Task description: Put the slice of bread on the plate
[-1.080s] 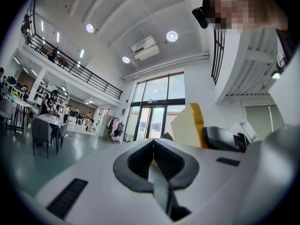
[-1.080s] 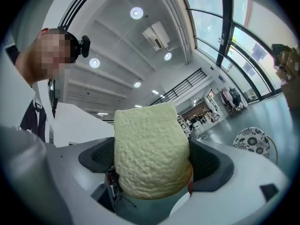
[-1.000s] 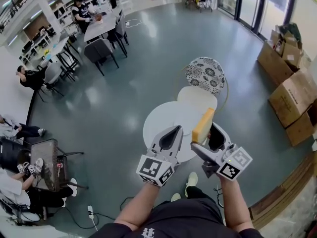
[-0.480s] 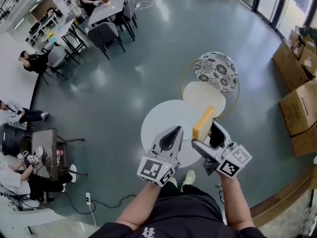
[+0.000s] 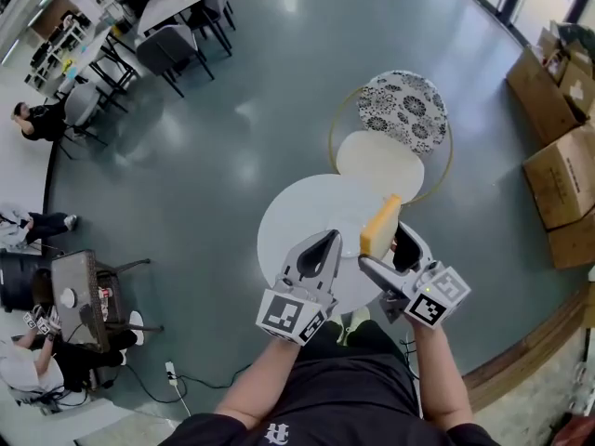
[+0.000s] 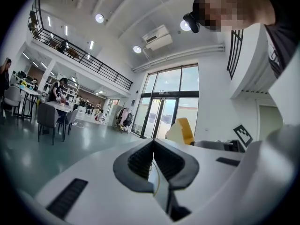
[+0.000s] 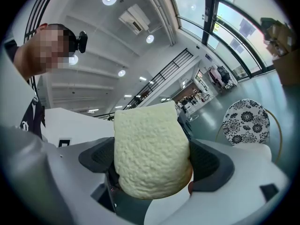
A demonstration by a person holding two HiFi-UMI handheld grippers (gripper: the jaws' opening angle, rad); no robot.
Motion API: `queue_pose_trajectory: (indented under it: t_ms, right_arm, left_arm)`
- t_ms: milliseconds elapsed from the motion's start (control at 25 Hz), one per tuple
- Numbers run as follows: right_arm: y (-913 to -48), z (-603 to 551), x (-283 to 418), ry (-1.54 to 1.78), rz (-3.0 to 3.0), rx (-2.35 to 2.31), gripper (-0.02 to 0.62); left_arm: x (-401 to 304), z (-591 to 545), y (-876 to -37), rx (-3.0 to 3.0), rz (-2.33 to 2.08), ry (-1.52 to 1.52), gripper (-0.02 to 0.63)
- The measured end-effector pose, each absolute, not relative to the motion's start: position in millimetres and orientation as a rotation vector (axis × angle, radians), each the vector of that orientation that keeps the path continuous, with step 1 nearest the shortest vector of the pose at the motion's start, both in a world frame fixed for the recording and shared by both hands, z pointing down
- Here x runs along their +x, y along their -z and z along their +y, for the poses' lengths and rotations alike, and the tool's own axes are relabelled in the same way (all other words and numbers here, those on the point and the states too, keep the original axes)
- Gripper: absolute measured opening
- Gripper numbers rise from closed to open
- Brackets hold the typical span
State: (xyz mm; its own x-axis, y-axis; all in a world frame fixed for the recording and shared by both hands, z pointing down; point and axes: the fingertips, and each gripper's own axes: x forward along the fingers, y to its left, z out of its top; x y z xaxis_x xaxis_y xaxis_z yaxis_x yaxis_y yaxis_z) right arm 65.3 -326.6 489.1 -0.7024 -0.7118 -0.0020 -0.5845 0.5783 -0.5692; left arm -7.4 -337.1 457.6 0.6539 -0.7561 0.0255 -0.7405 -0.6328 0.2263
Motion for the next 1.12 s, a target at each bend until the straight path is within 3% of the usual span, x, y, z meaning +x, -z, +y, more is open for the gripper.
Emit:
queue_pose_trajectory:
  t_ms: [760,1120]
  right_arm:
    - [-675,-365,54,1.025,2.657,-1.181,0.502]
    - [-739,-373,48,1.033,2.837,-1.272,0.502]
  left_arm:
    - [-18,-379,-600,2.567,-1.196,0.062,0.008]
    - [-22,-387,-629,2.555,-1.212,0.038,0.008]
